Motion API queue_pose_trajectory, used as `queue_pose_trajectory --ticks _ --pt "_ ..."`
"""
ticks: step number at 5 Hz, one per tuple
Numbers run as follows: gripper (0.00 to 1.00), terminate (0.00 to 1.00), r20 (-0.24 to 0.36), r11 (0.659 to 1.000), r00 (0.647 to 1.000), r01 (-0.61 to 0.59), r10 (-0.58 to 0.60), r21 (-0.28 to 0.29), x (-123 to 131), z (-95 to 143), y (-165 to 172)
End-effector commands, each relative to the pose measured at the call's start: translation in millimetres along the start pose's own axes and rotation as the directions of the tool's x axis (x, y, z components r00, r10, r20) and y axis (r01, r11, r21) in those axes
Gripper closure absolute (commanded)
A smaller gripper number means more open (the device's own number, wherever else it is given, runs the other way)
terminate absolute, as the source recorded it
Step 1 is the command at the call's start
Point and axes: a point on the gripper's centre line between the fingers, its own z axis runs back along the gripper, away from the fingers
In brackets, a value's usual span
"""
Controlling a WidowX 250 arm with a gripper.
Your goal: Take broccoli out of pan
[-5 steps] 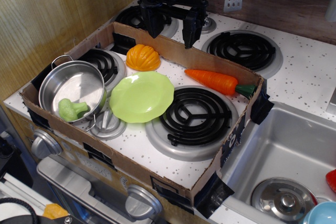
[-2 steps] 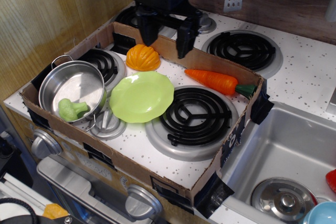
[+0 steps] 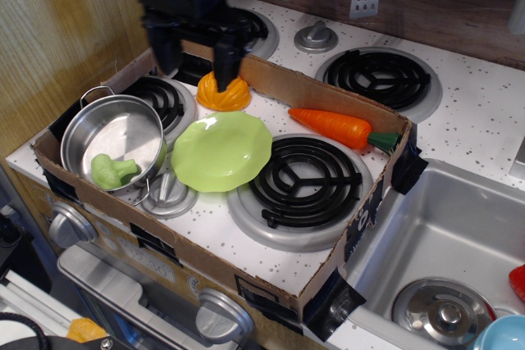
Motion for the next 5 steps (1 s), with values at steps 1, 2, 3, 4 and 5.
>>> queue_pose_trajectory --ticks 1,2,3,4,5 --pt "0.00 0.00 0.097 0.996 0.995 0.000 -0.009 0.094 -21 12 36" --pt "0.00 0.00 0.112 0.991 0.994 -0.019 0.005 0.129 -34 2 46" --pt "0.00 0.00 0.100 0.991 0.995 -0.016 0.002 0.133 -47 -6 60" --pt "0.00 0.00 0.125 0.985 0.991 0.021 -0.043 0.169 -54 -19 72" --pt "0.00 0.00 0.115 0.983 0.990 0.062 -0.082 0.171 -57 -32 82"
